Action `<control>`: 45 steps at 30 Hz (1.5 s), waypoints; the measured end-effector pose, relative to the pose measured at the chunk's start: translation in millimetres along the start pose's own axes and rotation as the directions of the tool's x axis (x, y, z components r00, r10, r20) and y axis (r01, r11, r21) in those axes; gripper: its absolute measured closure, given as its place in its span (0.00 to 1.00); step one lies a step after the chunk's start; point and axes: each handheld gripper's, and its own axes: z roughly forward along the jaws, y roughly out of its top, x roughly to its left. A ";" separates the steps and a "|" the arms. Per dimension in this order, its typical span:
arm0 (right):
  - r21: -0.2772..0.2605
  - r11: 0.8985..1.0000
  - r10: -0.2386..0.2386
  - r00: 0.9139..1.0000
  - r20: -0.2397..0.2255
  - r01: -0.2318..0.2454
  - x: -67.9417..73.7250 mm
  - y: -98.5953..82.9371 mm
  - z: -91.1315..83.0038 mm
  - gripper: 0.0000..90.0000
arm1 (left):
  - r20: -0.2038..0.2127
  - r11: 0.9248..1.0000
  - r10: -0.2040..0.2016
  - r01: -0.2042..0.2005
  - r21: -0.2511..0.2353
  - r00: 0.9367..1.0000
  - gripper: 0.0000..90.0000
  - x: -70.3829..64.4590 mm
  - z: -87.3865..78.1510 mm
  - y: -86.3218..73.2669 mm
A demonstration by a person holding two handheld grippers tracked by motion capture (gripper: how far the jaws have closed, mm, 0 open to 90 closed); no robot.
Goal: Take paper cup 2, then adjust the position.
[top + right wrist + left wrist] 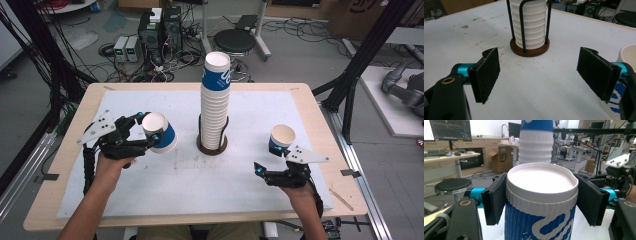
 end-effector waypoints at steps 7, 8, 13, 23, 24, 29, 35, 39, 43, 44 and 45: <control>-0.006 1.000 0.001 1.000 -0.007 -0.001 -0.2 2.0 5.1 0.21 | -0.007 1.000 -0.020 0.020 0.010 1.000 0.33 2.3 -8.3 -17.3; -0.008 1.000 0.003 1.000 -0.011 -0.003 0.1 2.4 5.8 0.21 | -0.006 1.000 -0.026 0.026 0.006 1.000 0.33 2.5 -9.3 -18.9; -0.002 1.000 -0.007 1.000 -0.023 0.007 2.8 2.7 8.6 0.21 | -0.002 1.000 -0.023 0.023 0.017 1.000 0.33 1.6 -9.5 -22.2; -0.029 1.000 -0.007 0.998 -0.069 0.005 9.6 5.4 5.5 0.21 | 0.044 0.999 -0.027 0.025 0.032 0.999 0.33 -7.4 -2.6 -26.9; -0.033 0.999 -0.010 0.997 -0.071 0.008 10.3 5.3 6.1 0.21 | 0.048 0.999 -0.024 0.022 0.032 0.999 0.33 -7.7 -1.6 -27.1; -0.035 0.999 -0.023 0.995 -0.102 0.019 15.0 5.4 9.5 0.21 | 0.061 0.999 -0.028 0.025 0.040 0.998 0.33 -9.6 1.5 -28.5; -0.021 0.999 -0.027 0.991 -0.134 0.025 22.9 6.8 17.8 0.21 | 0.086 0.997 -0.039 0.034 0.063 0.996 0.33 -14.1 5.0 -33.8; -0.024 0.999 -0.045 0.985 -0.169 0.041 32.0 8.8 19.2 0.21 | 0.105 0.997 -0.036 0.028 0.071 0.994 0.33 -20.2 9.3 -35.0; -0.047 0.998 -0.060 0.976 -0.208 0.052 37.0 13.4 24.5 0.21 | 0.125 0.998 -0.038 0.031 0.060 0.991 0.33 -25.1 11.6 -33.5; -0.044 0.998 -0.059 0.974 -0.217 0.051 38.6 14.6 26.4 0.21 | 0.130 0.998 -0.041 0.034 0.057 0.991 0.33 -26.1 13.1 -33.1; -0.037 0.998 -0.058 0.971 -0.232 0.051 39.9 15.9 28.5 0.21 | 0.137 0.998 -0.047 0.040 0.052 0.989 0.33 -27.2 15.2 -32.7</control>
